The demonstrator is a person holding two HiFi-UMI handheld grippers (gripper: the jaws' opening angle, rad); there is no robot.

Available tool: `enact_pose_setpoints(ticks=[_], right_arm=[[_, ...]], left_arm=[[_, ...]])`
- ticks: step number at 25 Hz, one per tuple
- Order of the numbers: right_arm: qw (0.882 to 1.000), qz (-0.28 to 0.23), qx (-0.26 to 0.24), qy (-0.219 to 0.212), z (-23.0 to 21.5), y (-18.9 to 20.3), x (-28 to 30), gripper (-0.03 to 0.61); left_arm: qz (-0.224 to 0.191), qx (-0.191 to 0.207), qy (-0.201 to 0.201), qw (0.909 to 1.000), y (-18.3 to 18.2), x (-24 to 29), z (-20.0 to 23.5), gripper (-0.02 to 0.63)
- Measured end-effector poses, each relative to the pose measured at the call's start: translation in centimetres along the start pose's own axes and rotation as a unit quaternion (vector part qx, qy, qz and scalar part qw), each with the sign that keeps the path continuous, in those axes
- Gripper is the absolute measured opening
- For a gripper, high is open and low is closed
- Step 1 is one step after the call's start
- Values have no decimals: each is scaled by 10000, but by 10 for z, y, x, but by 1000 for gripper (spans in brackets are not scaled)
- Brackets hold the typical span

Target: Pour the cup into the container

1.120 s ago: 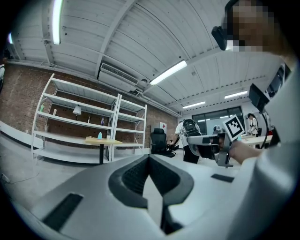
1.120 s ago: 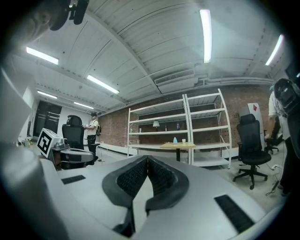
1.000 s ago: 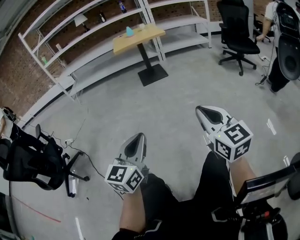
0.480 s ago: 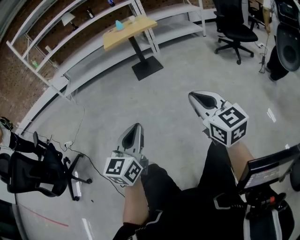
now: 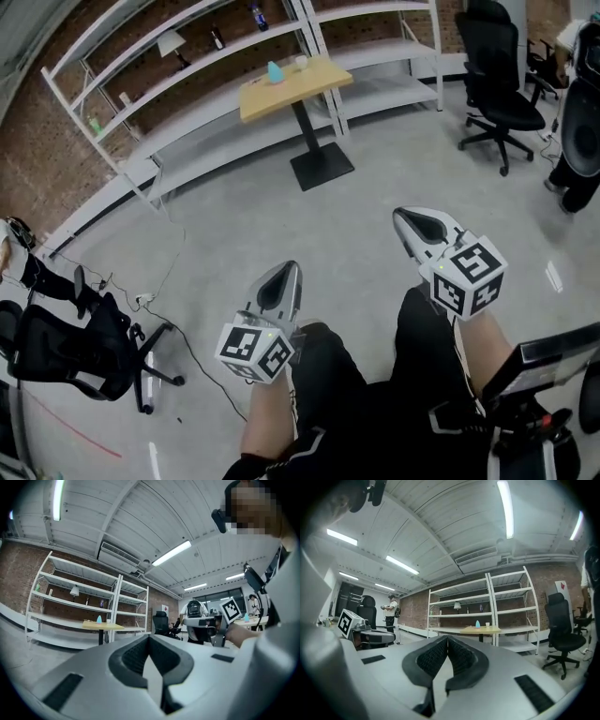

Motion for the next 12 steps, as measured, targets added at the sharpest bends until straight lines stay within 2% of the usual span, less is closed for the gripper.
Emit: enact_pose_setpoints(ticks=[7,12], right_arm=[[9997,115,202,92,-66,8,75,2],[9997,33,221,-9,-116,-8,136,2]], left_arm=[[184,-263,35,9995,1,101,65,2],[195,-60,44,9998,-25,167,98,2]])
Point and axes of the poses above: the fingertips, and each gripper's own axes: x forward along the fingers, z to its left, y out of its underside, the point moved 9 cm from there along -x, backward along the fingers, and after that the axes turned 9 degrees about z, right-handed, at the moved point
